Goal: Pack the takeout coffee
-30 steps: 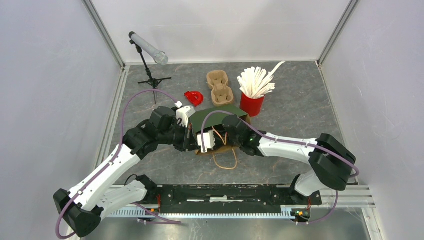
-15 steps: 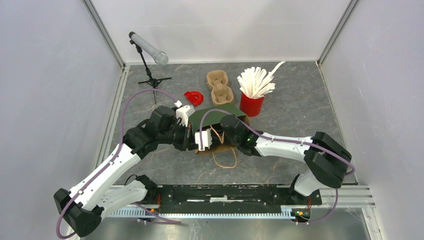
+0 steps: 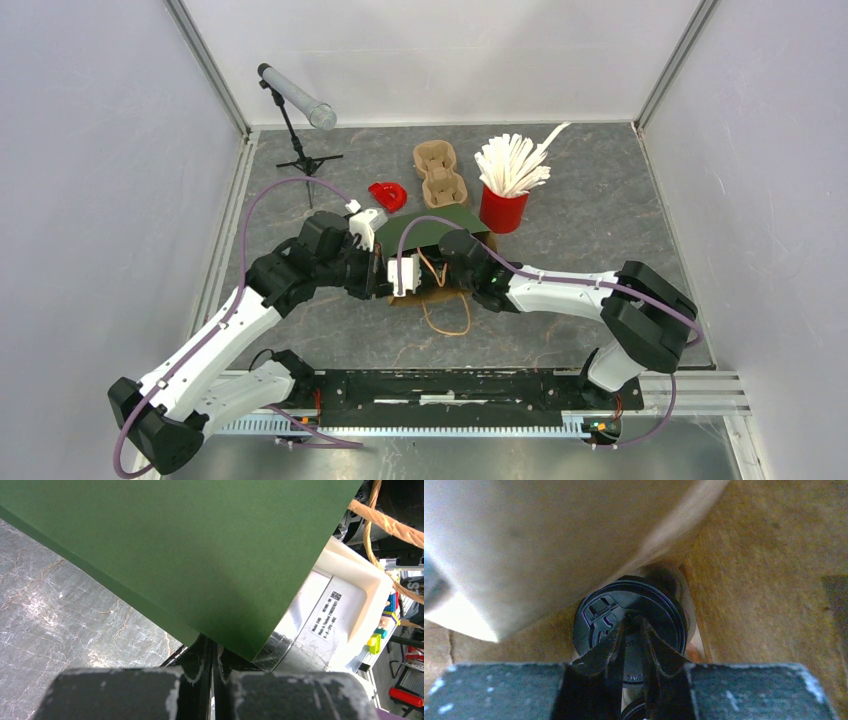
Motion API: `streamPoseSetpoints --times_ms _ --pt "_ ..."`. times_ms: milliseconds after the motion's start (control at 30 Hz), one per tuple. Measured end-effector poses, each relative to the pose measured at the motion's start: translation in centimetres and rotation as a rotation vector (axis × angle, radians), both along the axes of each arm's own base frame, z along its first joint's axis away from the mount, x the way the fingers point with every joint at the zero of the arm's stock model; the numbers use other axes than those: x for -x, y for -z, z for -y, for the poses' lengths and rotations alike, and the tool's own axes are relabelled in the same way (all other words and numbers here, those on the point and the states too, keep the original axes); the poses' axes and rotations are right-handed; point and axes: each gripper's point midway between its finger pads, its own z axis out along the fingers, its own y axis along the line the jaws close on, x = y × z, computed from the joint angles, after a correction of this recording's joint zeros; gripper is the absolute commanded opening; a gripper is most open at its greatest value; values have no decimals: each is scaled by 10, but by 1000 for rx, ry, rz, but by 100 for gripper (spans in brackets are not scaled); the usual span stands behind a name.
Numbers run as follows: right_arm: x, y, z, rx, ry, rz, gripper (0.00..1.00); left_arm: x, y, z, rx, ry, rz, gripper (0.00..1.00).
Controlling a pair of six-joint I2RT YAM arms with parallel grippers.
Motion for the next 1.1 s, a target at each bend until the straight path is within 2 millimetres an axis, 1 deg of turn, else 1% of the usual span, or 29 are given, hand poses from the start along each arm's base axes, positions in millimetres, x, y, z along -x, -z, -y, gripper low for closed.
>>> streamPoseSetpoints --times_ms 600,933,1100 --pt "-3 -2 3 -18 45 -13 23 -2 0 -1 -6 -10 6 2" --pt "-3 -11 17 -33 104 -13 23 2 -3 1 10 6 5 2" --pt "-1 -18 24 -40 116 -14 23 3 -3 1 12 12 4 2"
